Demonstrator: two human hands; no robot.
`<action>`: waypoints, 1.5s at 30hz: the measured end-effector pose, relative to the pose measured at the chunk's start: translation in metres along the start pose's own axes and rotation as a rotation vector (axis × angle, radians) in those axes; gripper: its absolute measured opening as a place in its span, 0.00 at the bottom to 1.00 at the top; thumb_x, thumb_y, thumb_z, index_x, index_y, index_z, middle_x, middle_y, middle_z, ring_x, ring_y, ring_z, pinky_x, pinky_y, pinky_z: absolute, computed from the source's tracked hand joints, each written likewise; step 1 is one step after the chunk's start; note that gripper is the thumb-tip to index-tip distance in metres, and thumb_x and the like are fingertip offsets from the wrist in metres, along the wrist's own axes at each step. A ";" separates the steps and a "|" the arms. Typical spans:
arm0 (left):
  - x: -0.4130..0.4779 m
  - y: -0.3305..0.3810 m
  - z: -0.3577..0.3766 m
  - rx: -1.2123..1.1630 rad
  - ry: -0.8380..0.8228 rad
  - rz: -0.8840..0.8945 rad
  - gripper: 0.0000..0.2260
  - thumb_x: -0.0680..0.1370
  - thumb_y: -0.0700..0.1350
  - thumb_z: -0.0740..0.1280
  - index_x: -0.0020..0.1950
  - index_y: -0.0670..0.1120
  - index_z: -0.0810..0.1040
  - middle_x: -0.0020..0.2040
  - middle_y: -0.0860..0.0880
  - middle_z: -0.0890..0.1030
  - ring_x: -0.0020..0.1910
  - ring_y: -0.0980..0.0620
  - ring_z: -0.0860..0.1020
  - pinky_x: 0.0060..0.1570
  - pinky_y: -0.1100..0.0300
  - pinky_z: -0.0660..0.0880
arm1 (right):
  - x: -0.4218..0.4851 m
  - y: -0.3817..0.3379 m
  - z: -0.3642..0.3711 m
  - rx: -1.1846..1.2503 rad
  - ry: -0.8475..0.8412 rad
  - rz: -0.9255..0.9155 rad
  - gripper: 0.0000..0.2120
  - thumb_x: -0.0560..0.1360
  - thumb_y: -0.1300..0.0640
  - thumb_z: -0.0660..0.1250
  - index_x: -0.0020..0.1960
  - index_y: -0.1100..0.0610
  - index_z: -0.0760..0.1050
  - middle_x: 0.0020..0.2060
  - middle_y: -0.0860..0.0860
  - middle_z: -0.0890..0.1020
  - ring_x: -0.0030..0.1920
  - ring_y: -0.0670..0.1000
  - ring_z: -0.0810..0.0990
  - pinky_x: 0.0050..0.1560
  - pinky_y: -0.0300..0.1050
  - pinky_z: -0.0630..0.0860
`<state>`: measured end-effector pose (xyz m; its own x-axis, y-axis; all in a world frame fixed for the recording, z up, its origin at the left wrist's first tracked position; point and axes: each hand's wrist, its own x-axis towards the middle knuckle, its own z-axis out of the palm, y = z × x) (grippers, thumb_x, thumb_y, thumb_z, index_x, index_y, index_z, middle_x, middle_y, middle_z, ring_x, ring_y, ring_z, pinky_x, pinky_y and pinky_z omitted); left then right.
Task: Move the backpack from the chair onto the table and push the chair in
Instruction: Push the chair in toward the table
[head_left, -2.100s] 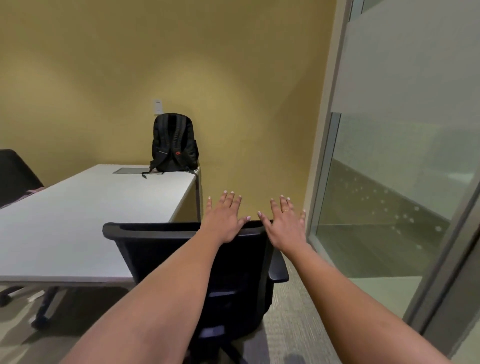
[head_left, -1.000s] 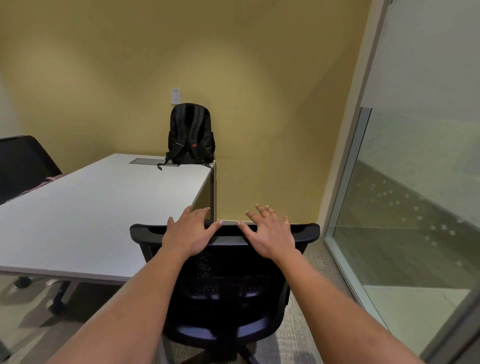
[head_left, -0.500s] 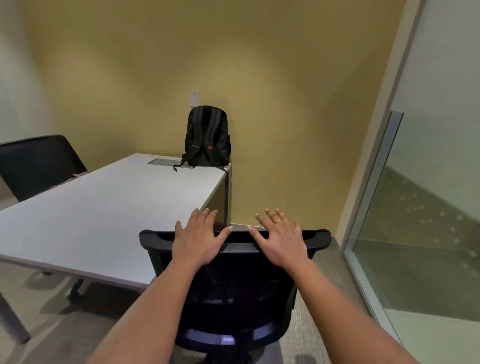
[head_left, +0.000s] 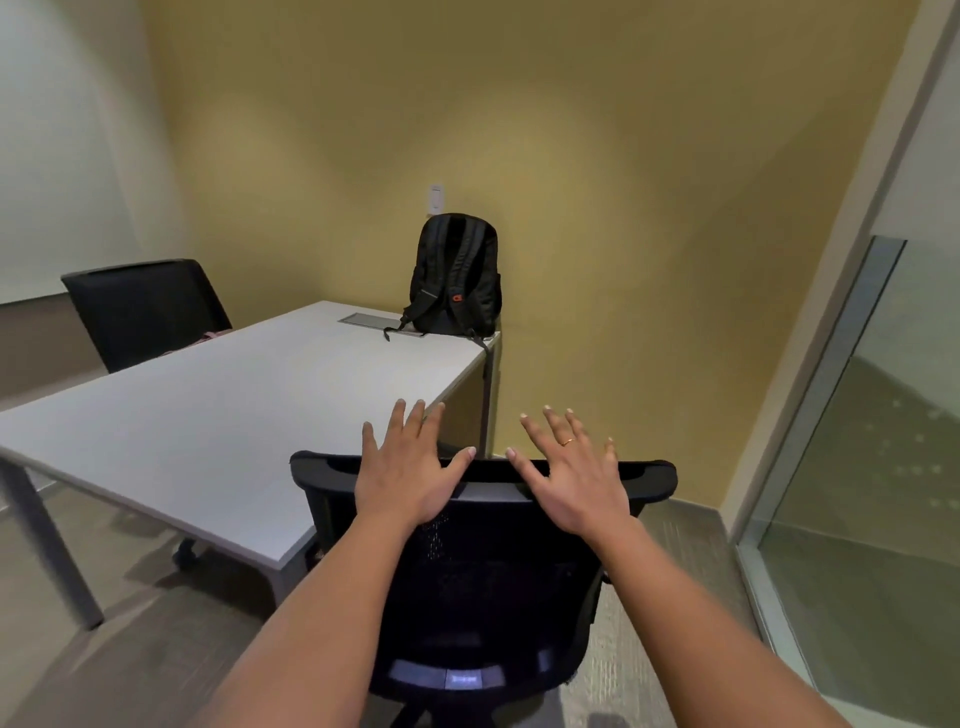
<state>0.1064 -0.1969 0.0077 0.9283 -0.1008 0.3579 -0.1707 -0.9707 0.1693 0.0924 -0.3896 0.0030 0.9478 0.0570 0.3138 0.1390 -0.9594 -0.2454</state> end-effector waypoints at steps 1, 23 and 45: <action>0.002 0.006 0.002 0.004 0.004 -0.013 0.33 0.75 0.67 0.45 0.75 0.52 0.49 0.77 0.49 0.52 0.76 0.49 0.43 0.72 0.42 0.45 | 0.004 0.007 -0.001 -0.004 -0.005 -0.010 0.31 0.72 0.30 0.41 0.73 0.40 0.48 0.76 0.46 0.50 0.75 0.48 0.43 0.70 0.66 0.43; 0.107 0.132 0.062 0.091 -0.089 -0.281 0.38 0.73 0.70 0.45 0.75 0.49 0.44 0.77 0.45 0.46 0.75 0.46 0.38 0.70 0.39 0.37 | 0.123 0.157 -0.011 0.010 -0.111 -0.188 0.28 0.74 0.33 0.43 0.72 0.38 0.47 0.76 0.45 0.50 0.75 0.47 0.43 0.70 0.65 0.44; 0.219 0.218 0.128 0.164 -0.095 -0.587 0.43 0.69 0.74 0.43 0.75 0.49 0.43 0.77 0.46 0.46 0.75 0.47 0.40 0.70 0.39 0.38 | 0.272 0.275 0.011 0.179 -0.114 -0.512 0.26 0.75 0.35 0.47 0.72 0.41 0.53 0.75 0.46 0.56 0.74 0.48 0.49 0.71 0.61 0.52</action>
<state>0.3148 -0.4587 0.0050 0.8786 0.4487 0.1634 0.4236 -0.8903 0.1670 0.3914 -0.6350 0.0111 0.7699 0.5430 0.3354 0.6275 -0.7400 -0.2423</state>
